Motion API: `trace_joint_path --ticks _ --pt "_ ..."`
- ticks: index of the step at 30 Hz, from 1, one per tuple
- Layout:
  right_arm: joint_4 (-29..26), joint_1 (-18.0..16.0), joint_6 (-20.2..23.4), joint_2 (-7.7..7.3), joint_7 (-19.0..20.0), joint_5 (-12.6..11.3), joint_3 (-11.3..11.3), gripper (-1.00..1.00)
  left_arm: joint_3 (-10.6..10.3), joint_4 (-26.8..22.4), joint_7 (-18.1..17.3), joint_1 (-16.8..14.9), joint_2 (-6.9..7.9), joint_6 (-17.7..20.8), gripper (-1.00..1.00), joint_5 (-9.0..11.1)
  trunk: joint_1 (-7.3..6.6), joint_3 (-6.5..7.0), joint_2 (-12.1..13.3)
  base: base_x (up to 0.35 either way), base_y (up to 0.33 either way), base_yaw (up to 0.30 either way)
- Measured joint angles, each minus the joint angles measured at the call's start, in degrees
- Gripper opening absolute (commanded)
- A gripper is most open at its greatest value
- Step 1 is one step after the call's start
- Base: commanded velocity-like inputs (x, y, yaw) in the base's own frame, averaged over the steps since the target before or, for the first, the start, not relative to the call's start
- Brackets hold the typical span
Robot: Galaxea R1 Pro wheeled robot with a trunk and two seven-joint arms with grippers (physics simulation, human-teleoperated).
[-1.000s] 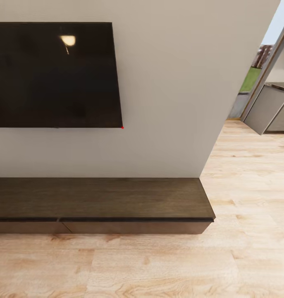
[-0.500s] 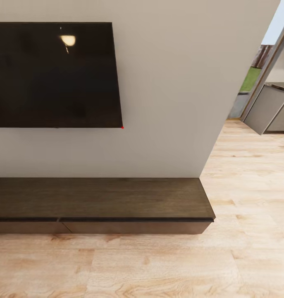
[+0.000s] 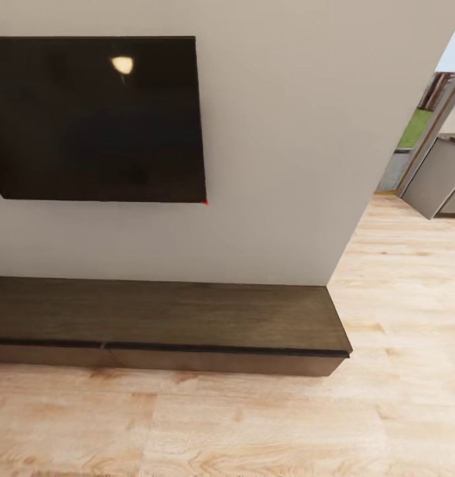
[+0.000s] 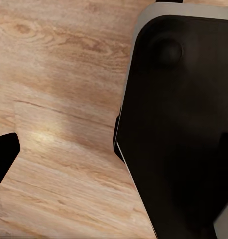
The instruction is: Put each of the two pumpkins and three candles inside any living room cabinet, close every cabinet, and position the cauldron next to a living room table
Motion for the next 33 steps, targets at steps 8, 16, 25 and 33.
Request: trace_joint_path --ticks 8,16,25,33 --pt "0.0 0.0 -0.6 0.01 0.1 0.0 0.0 1.0 0.0 0.0 0.0 0.0 0.0 0.0 1.0 0.0 0.02 0.0 0.0 -0.279 0.0 0.284" --pt "0.1 0.0 -1.1 0.0 0.1 0.0 0.0 1.0 0.2 0.0 0.0 0.0 0.0 -0.1 1.0 0.0 -0.01 0.0 0.0 -0.203 0.0 0.288" --pt "0.1 0.0 -1.5 -0.09 0.1 0.0 0.0 1.0 0.4 0.0 0.1 0.0 0.0 -0.2 1.0 0.1 -0.01 0.0 0.0 -0.008 0.0 0.288" --pt "0.4 0.0 -3.7 -0.46 0.1 0.0 0.0 1.0 0.2 0.7 0.1 0.4 0.38 -0.2 1.0 0.2 -0.01 0.0 0.0 0.0 0.0 0.288"
